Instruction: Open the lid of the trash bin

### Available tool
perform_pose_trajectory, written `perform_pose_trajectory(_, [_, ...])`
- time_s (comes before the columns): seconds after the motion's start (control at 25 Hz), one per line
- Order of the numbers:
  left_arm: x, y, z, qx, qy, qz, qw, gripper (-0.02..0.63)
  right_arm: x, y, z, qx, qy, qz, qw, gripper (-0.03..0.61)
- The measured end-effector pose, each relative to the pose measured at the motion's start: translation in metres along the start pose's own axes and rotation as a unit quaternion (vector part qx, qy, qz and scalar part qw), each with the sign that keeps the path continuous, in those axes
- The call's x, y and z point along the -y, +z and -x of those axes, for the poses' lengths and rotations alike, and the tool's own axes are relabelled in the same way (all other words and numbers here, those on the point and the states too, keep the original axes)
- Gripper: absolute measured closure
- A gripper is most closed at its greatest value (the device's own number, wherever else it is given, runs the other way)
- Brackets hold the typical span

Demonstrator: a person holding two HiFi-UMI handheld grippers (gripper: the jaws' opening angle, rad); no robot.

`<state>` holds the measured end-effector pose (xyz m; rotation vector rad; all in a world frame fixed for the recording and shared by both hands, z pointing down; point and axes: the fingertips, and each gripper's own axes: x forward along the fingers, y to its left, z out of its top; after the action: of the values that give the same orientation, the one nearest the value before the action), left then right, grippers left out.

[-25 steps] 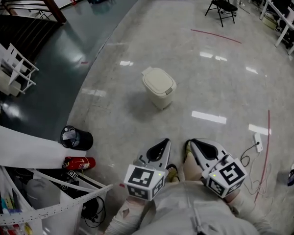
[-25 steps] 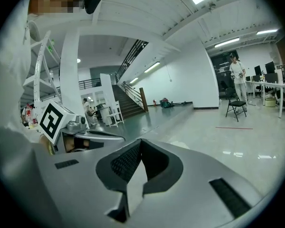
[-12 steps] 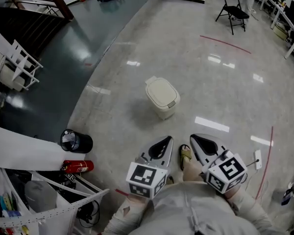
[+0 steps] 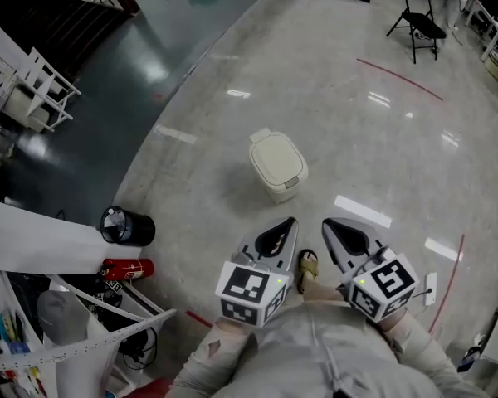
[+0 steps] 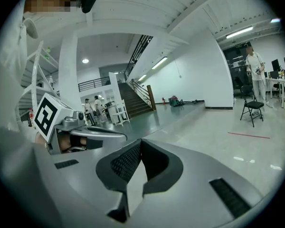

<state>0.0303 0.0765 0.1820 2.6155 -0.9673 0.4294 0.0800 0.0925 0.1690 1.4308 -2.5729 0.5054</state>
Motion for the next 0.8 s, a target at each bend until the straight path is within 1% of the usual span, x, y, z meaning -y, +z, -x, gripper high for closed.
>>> perform_pose_trajectory(0.32, [-0.012, 0.018, -0.046, 0.007, 0.029, 0.005, 0.9995, 0.609, 0.039, 0.012, -0.025, -0.006, 0.038, 0.019, 0.999, 0.574])
perform_pose_trajectory(0.48, [-0.024, 0.021, -0.061, 0.008, 0.046, 0.01, 0.9989, 0.609, 0.051, 0.014, -0.041, -0.013, 0.051, 0.018, 0.998, 0.574])
perform_pose_trajectory(0.6, [-0.034, 0.017, -0.073, -0.001, 0.055, 0.016, 0.9984, 0.609, 0.06, 0.008, -0.054, -0.025, 0.056, 0.012, 0.998, 0.574])
perform_pose_trajectory(0.8, [-0.057, -0.004, -0.09, -0.024, 0.064, 0.037, 0.997, 0.609, 0.066, -0.013, -0.081, -0.06, 0.064, -0.002, 0.996, 0.574])
